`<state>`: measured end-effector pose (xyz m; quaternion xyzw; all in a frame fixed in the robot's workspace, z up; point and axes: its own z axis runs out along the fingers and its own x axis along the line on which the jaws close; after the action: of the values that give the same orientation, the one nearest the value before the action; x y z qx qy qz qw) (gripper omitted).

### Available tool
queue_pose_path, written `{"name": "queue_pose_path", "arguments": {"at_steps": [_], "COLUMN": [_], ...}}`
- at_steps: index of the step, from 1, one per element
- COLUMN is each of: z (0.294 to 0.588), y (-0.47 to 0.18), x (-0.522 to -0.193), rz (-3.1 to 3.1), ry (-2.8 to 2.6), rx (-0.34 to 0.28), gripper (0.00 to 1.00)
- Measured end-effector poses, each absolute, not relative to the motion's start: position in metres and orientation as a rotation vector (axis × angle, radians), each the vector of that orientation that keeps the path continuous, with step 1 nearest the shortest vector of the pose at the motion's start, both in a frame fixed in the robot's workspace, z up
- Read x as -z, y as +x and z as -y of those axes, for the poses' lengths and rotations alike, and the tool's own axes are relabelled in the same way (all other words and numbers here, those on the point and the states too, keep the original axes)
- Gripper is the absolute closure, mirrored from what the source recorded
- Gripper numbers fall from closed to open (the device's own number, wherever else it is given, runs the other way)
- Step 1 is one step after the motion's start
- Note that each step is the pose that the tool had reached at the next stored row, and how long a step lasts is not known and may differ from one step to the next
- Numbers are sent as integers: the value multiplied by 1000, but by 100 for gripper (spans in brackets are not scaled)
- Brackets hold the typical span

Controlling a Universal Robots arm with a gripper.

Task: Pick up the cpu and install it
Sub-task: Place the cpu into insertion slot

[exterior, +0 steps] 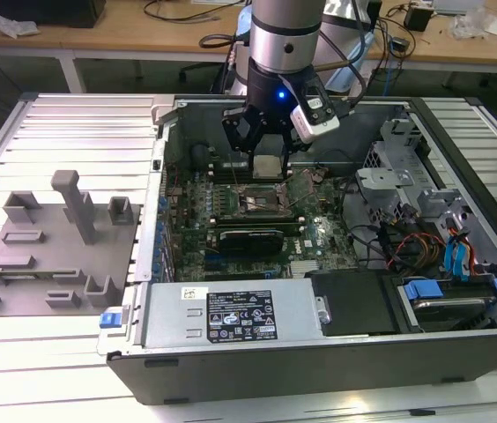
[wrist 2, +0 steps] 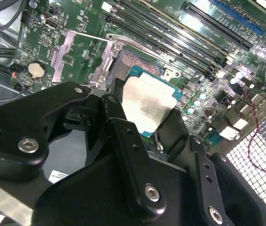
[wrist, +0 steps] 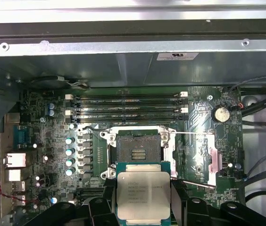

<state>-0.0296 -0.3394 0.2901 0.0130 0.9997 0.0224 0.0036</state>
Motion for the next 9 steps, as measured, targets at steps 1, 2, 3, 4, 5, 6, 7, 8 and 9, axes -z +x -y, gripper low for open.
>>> {"name": "queue_pose_path", "arguments": {"at_steps": [1,2,3,4,5,6,7,8,9], "z": [339,339,339,339,339,339,339,339,339], "y": [-30,-30,-30,-30,-30,-30,-30,-30,-30], "x": [-290,-290,-290,-290,-290,-290,-290,-290,-290], "rz": [-3133,-3133,-3133,-3133,-3133,-3133,-3133,-3133,-3133], "ry": [41,41,41,41,41,41,41,42,51], "rx": [-70,-70,-70,-70,-70,-70,-70,-70,-70], "gripper": [45,45,45,45,45,45,45,45,45]}}
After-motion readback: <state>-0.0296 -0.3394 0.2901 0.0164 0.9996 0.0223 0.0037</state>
